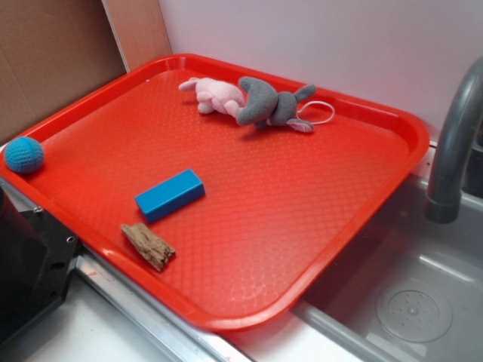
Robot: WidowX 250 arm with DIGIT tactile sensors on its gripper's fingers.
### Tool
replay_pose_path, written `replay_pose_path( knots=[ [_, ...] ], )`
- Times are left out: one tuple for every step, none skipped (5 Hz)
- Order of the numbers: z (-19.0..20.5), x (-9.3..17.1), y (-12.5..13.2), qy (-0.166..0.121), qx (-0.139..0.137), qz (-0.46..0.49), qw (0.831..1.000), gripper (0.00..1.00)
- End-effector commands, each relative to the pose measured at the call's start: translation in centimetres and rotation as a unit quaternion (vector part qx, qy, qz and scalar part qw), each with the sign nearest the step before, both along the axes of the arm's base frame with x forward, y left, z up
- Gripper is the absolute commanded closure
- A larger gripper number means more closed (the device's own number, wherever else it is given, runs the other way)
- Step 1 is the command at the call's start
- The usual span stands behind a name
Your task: Grab the blue ball.
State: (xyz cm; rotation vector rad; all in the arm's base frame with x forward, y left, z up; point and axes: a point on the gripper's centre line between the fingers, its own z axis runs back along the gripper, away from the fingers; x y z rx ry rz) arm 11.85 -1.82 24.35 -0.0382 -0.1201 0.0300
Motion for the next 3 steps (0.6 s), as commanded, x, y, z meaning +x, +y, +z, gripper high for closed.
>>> replay_pose_path(
  knots=[
    [0.0,0.0,0.0,0.000,0.000,0.000,1.000,0.00],
    [-4.4,1.5,4.5,0.011,0.026,0.062,0.998,0.00],
    [-7.3,1.8,8.1,0.016,0.048,0.166,0.985,0.00]
  ],
)
